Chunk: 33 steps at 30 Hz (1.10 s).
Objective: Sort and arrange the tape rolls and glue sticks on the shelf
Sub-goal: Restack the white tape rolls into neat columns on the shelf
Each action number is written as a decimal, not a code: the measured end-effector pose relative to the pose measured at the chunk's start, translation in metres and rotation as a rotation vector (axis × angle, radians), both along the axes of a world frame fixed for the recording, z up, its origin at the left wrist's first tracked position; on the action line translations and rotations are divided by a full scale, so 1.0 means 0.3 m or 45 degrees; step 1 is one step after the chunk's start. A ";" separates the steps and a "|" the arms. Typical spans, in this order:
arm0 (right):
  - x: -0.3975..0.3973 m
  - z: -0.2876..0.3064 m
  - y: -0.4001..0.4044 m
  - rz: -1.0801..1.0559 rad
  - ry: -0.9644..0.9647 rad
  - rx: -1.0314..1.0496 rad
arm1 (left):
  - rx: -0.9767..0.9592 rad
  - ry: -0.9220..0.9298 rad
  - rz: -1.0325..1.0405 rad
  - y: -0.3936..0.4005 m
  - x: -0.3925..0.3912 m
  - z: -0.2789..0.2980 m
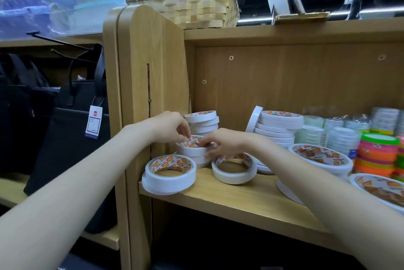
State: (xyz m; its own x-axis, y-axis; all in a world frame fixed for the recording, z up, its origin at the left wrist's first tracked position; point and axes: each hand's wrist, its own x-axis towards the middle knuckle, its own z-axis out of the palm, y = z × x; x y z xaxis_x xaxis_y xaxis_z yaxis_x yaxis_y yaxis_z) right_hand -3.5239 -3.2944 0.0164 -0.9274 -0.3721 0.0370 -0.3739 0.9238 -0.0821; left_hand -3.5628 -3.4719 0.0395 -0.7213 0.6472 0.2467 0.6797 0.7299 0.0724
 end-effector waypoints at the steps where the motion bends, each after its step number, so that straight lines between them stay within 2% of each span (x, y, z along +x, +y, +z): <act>1: 0.004 -0.002 0.008 0.006 0.027 -0.014 | 0.100 0.027 0.015 -0.004 0.007 -0.001; 3: 0.019 0.020 0.030 -0.003 0.083 -0.064 | 0.337 0.091 0.037 -0.013 0.024 -0.001; 6: 0.067 0.087 0.059 -0.021 0.051 -0.338 | 0.618 0.190 0.037 -0.027 0.043 0.003; 10: 0.091 0.193 0.091 -0.047 0.183 -0.637 | 0.794 0.171 0.076 -0.020 0.045 0.006; 12: 0.053 0.236 0.086 -0.107 0.264 -0.623 | 0.765 0.139 0.098 -0.009 0.038 0.005; 15: -0.055 0.245 0.036 -0.278 0.478 -0.201 | 0.663 0.124 0.125 0.010 0.020 0.005; 16: -0.092 0.234 0.020 -0.320 0.515 -0.145 | 0.624 0.113 0.125 0.017 0.013 0.004; 21: -0.131 0.193 0.009 -0.364 0.765 -0.419 | 0.418 0.148 0.037 0.047 -0.039 -0.009; 23: -0.090 0.176 0.028 -0.434 0.881 -0.356 | 0.392 0.166 0.001 0.056 -0.065 -0.014; 24: -0.070 0.159 0.032 -0.466 0.839 -0.249 | 0.362 0.173 -0.018 0.062 -0.076 -0.016; 28: -0.036 0.047 0.003 -0.513 0.341 0.087 | 0.213 0.147 -0.045 0.078 -0.114 -0.033; 33: -0.088 -0.004 0.002 -0.564 0.324 0.220 | 0.097 0.148 -0.022 0.076 -0.135 -0.052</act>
